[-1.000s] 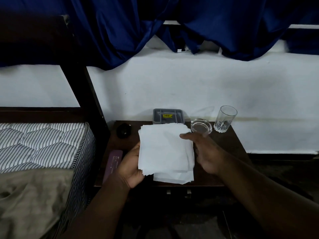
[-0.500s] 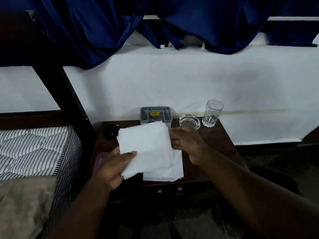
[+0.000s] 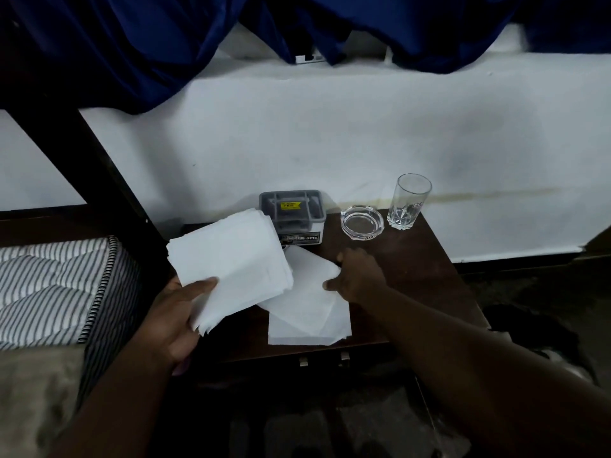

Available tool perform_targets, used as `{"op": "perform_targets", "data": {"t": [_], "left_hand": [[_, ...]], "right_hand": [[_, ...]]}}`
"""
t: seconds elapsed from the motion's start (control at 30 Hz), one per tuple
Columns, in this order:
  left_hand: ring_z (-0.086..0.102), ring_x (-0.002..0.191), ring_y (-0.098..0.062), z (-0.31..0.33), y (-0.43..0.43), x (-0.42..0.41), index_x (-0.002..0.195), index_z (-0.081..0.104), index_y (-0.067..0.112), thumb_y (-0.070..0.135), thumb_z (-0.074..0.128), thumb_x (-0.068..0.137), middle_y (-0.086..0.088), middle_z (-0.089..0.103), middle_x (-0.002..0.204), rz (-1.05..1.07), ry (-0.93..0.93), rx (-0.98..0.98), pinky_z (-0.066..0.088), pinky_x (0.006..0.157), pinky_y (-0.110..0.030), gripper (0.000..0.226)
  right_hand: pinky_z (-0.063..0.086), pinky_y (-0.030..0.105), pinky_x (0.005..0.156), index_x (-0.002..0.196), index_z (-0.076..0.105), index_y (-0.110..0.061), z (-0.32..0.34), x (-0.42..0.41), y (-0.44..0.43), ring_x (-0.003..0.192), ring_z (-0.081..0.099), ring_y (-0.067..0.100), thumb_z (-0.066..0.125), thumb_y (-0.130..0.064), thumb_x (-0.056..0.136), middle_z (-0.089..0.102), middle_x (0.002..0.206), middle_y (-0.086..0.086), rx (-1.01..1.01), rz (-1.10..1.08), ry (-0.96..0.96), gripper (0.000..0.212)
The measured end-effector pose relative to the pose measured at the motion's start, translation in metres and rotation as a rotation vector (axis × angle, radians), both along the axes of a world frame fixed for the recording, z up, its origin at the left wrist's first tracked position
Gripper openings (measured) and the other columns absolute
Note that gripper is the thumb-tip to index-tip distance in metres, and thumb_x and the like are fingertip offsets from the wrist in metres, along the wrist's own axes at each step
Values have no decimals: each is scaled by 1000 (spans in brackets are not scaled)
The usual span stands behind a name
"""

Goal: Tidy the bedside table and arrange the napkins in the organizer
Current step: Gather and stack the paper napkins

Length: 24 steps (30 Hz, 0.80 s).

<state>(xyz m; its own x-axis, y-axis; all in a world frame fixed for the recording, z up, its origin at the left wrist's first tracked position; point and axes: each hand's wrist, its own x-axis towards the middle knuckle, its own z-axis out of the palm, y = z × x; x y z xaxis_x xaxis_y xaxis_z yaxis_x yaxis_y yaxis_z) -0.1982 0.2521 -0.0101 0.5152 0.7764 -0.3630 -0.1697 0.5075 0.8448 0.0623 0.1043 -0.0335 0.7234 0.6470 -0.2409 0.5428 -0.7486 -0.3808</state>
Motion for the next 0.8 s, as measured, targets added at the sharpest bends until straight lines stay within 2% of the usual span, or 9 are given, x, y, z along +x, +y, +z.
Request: {"op": "perform_targets", "data": {"t": [0.13, 0.3, 0.4, 0.5, 0.6, 0.7, 0.8], "left_hand": [[78, 81, -14, 1, -1, 5, 125, 65, 14, -8, 57, 93, -1, 80, 100, -2, 2, 12, 61, 61, -27, 39], [78, 79, -14, -2, 1, 3, 108, 70, 17, -8, 59, 92, -1, 80, 98, 14, 4, 7, 61, 59, -27, 32], [77, 88, -18, -4, 2, 2, 121, 68, 15, -7, 60, 90, -4, 78, 109, 10, -5, 5, 62, 63, -30, 39], [74, 96, -22, -5, 3, 2, 134, 63, 11, -6, 61, 90, -8, 75, 120, 13, -15, 7, 63, 66, -33, 48], [76, 91, -20, -6, 3, 2, 136, 62, 10, -7, 61, 89, -7, 75, 119, 23, -23, 1, 63, 65, -32, 50], [74, 95, -22, -5, 4, 1, 137, 61, 10, -6, 62, 89, -9, 74, 123, 27, -16, -8, 63, 65, -32, 50], [73, 94, -22, -5, 4, 1, 137, 61, 11, -6, 63, 89, -8, 74, 120, 38, -4, -18, 62, 63, -32, 51]], "right_hand": [[50, 43, 99, 113, 61, -21, -4, 1, 3, 117, 60, 26, 90, -35, 66, 64, 121, 3, 47, -39, 101, 56], [53, 39, 94, 102, 69, -28, -9, -4, 2, 110, 64, 25, 85, -31, 67, 68, 113, 0, 144, -68, 95, 38], [51, 40, 91, 110, 71, -26, -11, -8, -3, 108, 59, 27, 79, -36, 74, 61, 110, 5, 257, -11, -33, 38], [52, 40, 84, 111, 72, -22, -16, -12, -8, 101, 60, 27, 74, -37, 79, 60, 103, 4, 361, 73, -71, 35], [51, 36, 82, 112, 74, -17, -19, -14, -11, 100, 62, 26, 72, -31, 84, 65, 102, 5, 419, 137, -127, 31], [51, 34, 79, 105, 76, -16, -15, -18, -14, 96, 65, 24, 70, -26, 90, 69, 99, 4, 552, 174, -159, 19], [56, 35, 79, 102, 78, -23, -9, -24, -15, 91, 70, 17, 70, -31, 92, 76, 97, -3, 660, 89, -60, 16]]}}
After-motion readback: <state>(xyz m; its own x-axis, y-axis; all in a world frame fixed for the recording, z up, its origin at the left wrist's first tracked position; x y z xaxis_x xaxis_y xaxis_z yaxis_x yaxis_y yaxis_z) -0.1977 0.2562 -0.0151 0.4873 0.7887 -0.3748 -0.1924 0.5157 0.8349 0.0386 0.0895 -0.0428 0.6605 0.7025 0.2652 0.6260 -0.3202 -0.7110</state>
